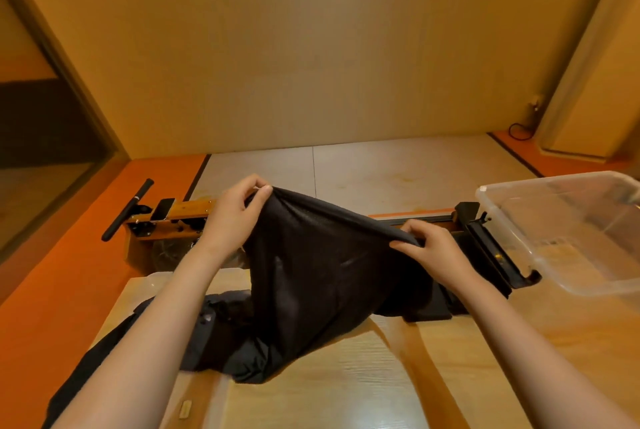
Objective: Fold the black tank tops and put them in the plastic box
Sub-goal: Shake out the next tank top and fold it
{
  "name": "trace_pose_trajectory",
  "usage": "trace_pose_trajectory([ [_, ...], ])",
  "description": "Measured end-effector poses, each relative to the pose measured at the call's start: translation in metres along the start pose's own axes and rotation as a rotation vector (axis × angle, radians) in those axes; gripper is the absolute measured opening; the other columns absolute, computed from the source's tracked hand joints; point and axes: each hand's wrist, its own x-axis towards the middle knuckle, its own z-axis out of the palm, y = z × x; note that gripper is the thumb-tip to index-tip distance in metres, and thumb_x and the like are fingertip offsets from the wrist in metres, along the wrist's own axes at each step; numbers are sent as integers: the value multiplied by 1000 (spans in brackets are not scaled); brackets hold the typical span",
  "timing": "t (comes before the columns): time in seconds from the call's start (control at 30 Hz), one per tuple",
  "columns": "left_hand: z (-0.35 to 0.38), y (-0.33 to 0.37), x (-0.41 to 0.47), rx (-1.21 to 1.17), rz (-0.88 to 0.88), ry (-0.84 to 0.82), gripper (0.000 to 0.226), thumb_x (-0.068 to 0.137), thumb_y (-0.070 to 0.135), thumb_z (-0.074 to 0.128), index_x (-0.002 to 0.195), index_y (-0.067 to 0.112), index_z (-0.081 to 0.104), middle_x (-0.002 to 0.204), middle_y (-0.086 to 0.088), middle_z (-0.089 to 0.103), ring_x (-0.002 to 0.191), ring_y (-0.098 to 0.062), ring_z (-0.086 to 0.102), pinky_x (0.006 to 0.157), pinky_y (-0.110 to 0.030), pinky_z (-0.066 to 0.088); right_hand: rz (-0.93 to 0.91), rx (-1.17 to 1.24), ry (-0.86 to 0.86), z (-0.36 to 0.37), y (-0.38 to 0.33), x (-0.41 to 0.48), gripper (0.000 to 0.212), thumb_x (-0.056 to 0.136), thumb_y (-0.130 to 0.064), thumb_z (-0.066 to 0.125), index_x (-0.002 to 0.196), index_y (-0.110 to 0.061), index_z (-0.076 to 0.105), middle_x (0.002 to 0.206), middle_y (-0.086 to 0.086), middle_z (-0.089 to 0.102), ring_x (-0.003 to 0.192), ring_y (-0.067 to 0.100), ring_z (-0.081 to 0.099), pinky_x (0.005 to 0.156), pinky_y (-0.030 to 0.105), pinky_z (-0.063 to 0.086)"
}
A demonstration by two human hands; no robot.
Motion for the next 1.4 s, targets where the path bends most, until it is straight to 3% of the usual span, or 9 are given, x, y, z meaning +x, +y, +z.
trace_pose_trajectory([
  [0.2, -32, -8, 34, 106, 29, 53, 17, 101, 27, 46, 89, 24, 56, 88, 8, 60, 89, -8, 57, 76, -33, 44, -51, -2, 99, -39, 1, 37, 22, 90, -26, 65, 70, -21, 58, 67, -6, 58, 64, 3, 54, 55, 20, 35],
  [0.37, -53, -5, 72, 381, 101, -35, 21, 91, 43, 59, 92, 23, 54, 83, 3, 64, 75, -20, 59, 66, -40, 47, -162, -33, 272, -84, -31, 91, 24, 90, -17, 66, 68, -13, 55, 65, 1, 54, 62, 12, 50, 56, 19, 32],
  [0.43, -58, 1, 89, 480, 141, -45, 21, 91, 41, 60, 94, 21, 56, 80, 3, 62, 72, -21, 58, 58, -36, 45, -185, -75, 336, -99, -40, 111, 22, 92, -23, 63, 75, -10, 58, 70, 4, 57, 67, 20, 53, 57, 27, 35],
  [0.53, -68, 16, 116, 509, 187, 51, 14, 96, 30, 56, 87, 20, 54, 70, 3, 55, 68, -25, 55, 51, -31, 31, -189, -168, 431, -118, -57, 134, 20, 95, -33, 57, 84, -16, 61, 79, 1, 63, 74, 21, 58, 59, 39, 42],
  [0.7, -92, 51, 153, 451, 252, 178, 21, 96, 32, 56, 80, 18, 55, 69, -1, 57, 65, -24, 52, 50, -32, 30, -223, -232, 601, -154, -93, 157, 22, 94, -40, 56, 90, -20, 63, 85, 0, 66, 79, 22, 59, 58, 33, 37],
  [0.9, -115, 85, 168, 502, 301, 302, 20, 96, 33, 56, 85, 17, 60, 75, -3, 63, 68, -25, 56, 52, -33, 34, -259, -276, 736, -190, -115, 159, 30, 92, -47, 56, 85, -17, 60, 77, 3, 62, 71, 25, 56, 54, 32, 30],
  [1.13, -121, 101, 150, 499, 296, 324, 20, 95, 33, 57, 84, 17, 61, 73, 0, 61, 66, -22, 54, 50, -30, 32, -298, -266, 755, -197, -117, 144, 32, 91, -47, 58, 80, -17, 57, 72, 4, 60, 68, 26, 55, 54, 33, 31],
  [1.4, -90, 92, 74, 316, 186, 246, 15, 93, 21, 59, 78, 20, 61, 72, 1, 62, 68, -19, 58, 57, -38, 43, -358, -121, 575, -167, -80, 90, 35, 90, -37, 62, 68, -12, 49, 59, 4, 49, 55, 23, 48, 51, 37, 33],
])
